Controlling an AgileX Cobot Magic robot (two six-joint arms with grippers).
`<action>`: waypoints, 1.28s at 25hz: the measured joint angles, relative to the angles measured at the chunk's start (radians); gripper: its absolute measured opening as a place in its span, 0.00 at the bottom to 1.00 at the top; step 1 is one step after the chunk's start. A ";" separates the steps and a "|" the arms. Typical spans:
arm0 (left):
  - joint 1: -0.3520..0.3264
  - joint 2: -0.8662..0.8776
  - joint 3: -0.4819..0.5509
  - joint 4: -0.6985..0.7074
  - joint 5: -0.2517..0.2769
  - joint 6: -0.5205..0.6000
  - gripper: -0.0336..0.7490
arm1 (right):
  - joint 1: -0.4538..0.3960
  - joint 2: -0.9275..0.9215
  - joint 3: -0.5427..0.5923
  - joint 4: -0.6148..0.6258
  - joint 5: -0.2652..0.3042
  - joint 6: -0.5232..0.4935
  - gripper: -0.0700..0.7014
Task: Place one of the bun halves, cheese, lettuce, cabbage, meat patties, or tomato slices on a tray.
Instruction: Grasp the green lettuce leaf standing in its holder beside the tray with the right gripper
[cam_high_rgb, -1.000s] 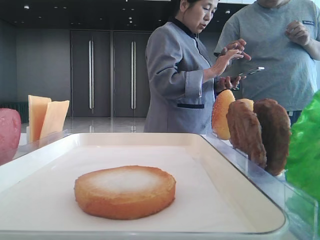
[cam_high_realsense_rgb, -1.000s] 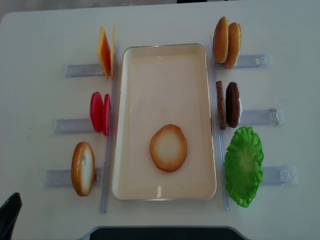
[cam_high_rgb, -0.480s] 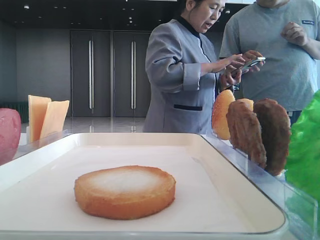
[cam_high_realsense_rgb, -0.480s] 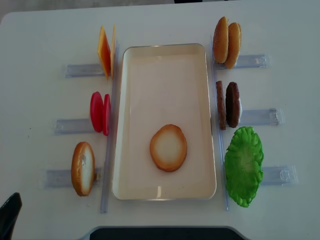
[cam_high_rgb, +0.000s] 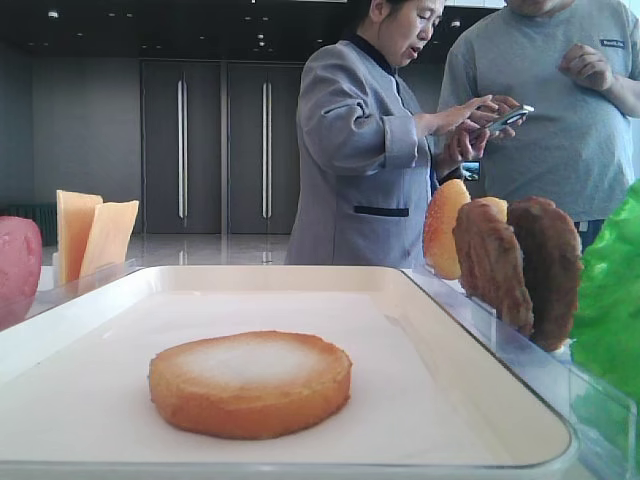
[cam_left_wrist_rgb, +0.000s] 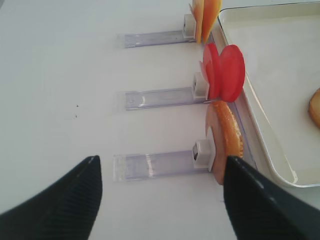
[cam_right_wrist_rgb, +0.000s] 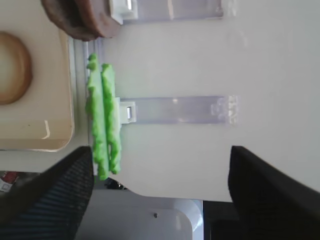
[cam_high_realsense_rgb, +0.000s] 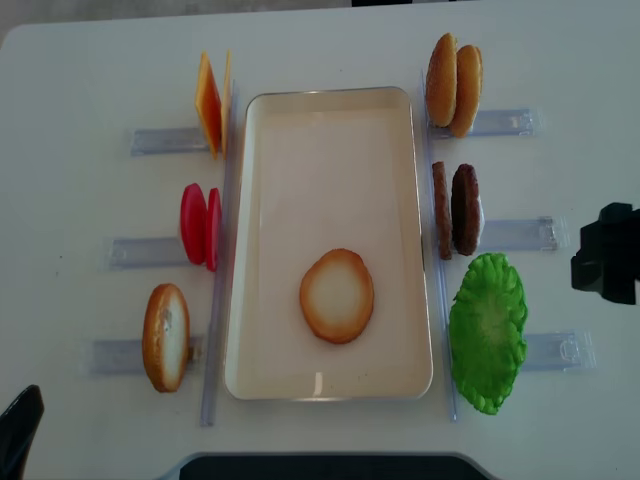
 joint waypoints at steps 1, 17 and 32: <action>0.000 0.000 0.000 0.000 0.000 0.000 0.78 | 0.043 0.000 0.000 -0.014 0.000 0.036 0.78; 0.000 0.000 0.000 0.000 0.000 0.001 0.78 | 0.359 0.101 0.000 -0.098 -0.018 0.288 0.78; 0.000 0.000 0.000 0.000 0.000 0.001 0.78 | 0.361 0.277 0.000 -0.153 -0.109 0.249 0.77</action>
